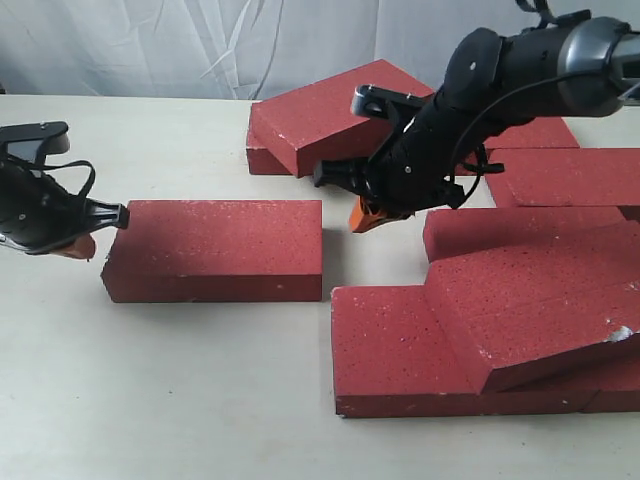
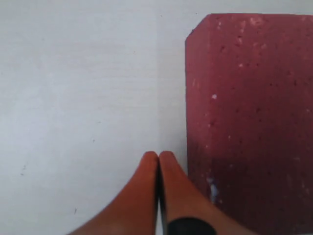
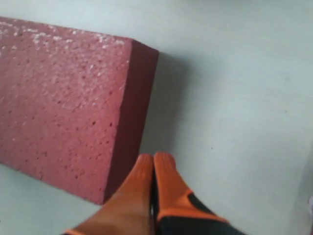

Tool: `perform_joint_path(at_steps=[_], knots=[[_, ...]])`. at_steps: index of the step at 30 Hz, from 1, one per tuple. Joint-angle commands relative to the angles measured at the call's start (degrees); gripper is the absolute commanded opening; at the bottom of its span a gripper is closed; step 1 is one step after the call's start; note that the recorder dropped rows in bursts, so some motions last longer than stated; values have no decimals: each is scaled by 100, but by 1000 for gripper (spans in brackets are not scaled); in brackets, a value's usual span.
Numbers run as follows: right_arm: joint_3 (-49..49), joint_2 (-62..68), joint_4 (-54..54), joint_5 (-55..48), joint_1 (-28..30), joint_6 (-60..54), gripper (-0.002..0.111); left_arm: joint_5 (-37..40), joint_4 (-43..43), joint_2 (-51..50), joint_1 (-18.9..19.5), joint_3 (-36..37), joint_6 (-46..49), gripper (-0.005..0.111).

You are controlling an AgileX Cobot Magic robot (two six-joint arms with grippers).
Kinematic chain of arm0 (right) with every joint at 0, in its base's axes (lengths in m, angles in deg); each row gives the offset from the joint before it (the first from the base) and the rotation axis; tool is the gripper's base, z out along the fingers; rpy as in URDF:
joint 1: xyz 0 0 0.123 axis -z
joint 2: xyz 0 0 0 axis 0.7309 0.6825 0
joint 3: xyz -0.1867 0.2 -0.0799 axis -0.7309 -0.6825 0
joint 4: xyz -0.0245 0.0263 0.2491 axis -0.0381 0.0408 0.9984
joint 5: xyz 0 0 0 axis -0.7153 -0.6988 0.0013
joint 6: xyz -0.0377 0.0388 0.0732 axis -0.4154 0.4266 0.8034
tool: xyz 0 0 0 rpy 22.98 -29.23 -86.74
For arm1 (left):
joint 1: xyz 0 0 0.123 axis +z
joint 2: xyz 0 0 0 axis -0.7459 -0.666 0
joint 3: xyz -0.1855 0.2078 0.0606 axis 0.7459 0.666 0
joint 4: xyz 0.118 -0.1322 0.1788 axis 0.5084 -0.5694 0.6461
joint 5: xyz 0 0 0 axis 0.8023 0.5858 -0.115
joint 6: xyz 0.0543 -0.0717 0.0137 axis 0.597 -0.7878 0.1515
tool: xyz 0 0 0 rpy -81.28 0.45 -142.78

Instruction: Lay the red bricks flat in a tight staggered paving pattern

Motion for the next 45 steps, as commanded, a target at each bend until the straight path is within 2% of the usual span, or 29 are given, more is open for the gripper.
perform_joint_path(at_steps=[1, 6, 9, 13, 17, 23, 36, 45], knots=[[35, -445, -162, -373, -106, 10, -1, 365, 194, 481, 22, 19, 11, 0], [35, -578, -286, -436, -574, 10, -1, 939, 19, 875, 22, 58, 315, 0], [35, -514, -274, -416, -900, 10, -1, 1271, -500, 893, 10, 181, 883, 0], [35, -348, -236, -346, -1275, 47, -1, 1224, -1212, 892, -173, 408, 1721, 0], [35, -120, -236, -216, -1532, 189, -1, 1155, -1227, 892, -482, 423, 1983, 0], [35, 227, -208, 64, -1622, 321, -1, 1073, -1204, 639, -697, 423, 1983, 0], [35, 734, -345, 751, -1622, 862, -1, 125, -1251, -198, -708, 423, 1983, 0], [35, 796, -1307, 1366, -1622, 2008, -1, -594, -1378, -238, -708, 423, 1983, 0]])
